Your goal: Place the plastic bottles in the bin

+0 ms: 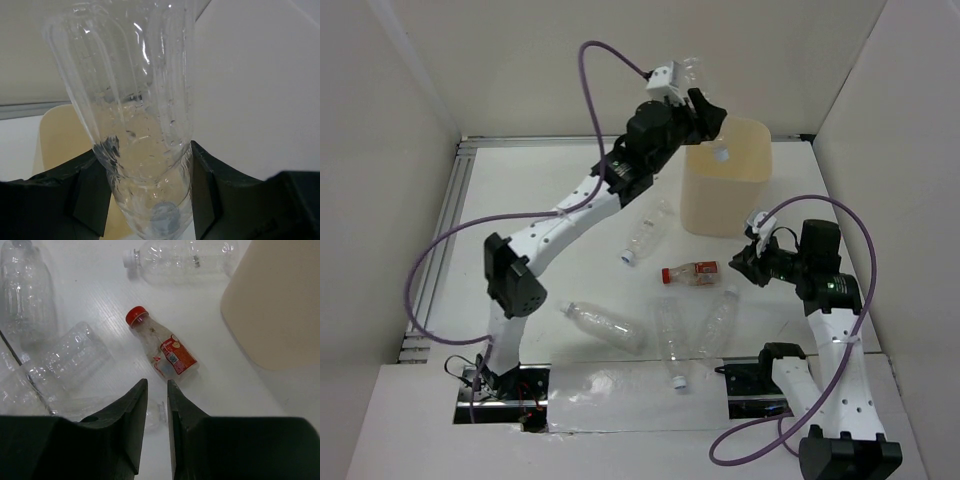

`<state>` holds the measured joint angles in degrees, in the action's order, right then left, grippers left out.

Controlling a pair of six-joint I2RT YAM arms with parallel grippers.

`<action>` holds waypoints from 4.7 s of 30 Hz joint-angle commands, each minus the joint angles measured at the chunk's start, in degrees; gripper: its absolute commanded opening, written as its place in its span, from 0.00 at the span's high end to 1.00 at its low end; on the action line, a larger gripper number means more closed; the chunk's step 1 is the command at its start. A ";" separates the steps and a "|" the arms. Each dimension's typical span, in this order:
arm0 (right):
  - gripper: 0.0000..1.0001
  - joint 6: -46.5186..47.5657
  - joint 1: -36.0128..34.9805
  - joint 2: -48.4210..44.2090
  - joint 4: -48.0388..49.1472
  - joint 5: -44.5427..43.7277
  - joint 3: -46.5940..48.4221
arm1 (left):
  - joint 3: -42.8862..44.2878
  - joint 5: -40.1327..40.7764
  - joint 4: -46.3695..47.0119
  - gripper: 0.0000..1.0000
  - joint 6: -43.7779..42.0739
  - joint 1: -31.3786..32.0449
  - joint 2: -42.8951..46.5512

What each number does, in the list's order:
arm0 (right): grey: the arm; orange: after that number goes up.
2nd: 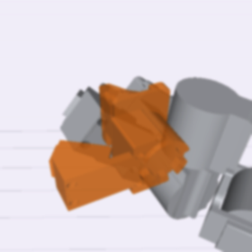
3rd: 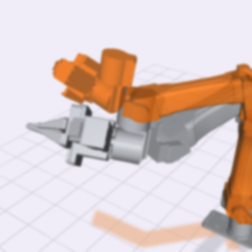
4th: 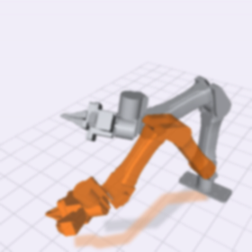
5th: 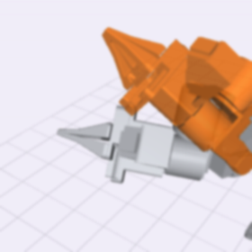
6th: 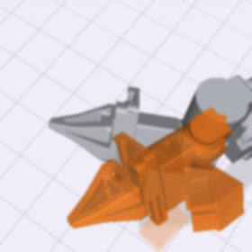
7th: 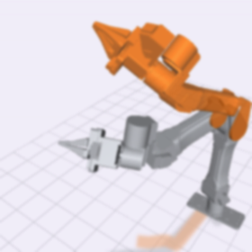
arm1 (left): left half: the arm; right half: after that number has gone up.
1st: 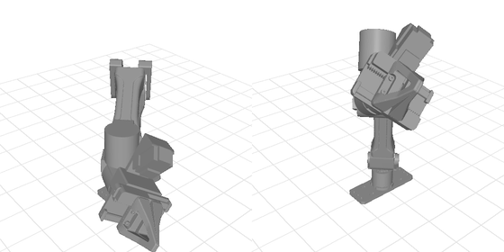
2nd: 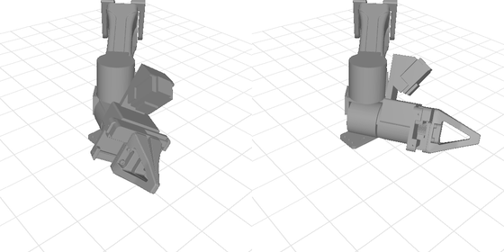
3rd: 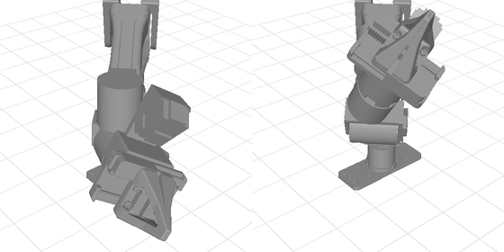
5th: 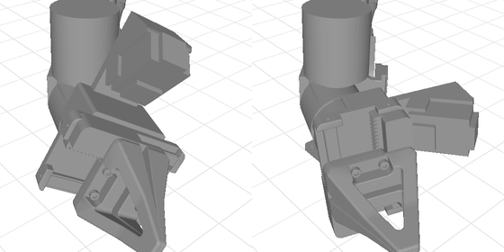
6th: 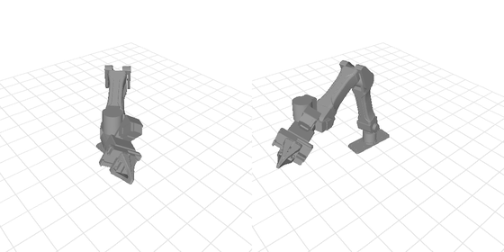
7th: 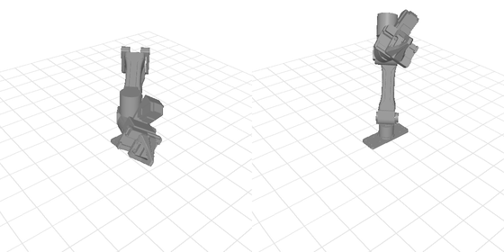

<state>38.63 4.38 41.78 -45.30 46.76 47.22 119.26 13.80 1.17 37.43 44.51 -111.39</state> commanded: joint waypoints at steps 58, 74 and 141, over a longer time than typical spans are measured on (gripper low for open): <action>0.75 36.56 -26.52 34.08 -3.03 -5.32 14.62 | -73.03 16.34 -53.38 0.00 70.23 24.92 51.26; 0.70 -6.38 -23.55 35.02 24.40 -26.89 41.54 | -72.25 19.60 -47.31 0.00 69.54 24.92 46.46; 0.21 19.90 9.06 5.24 -19.92 5.00 9.21 | 16.35 12.48 8.67 0.24 -14.93 2.86 -18.50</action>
<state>57.82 13.06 47.75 -64.18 51.40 57.21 132.29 25.41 5.56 26.35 47.16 -128.84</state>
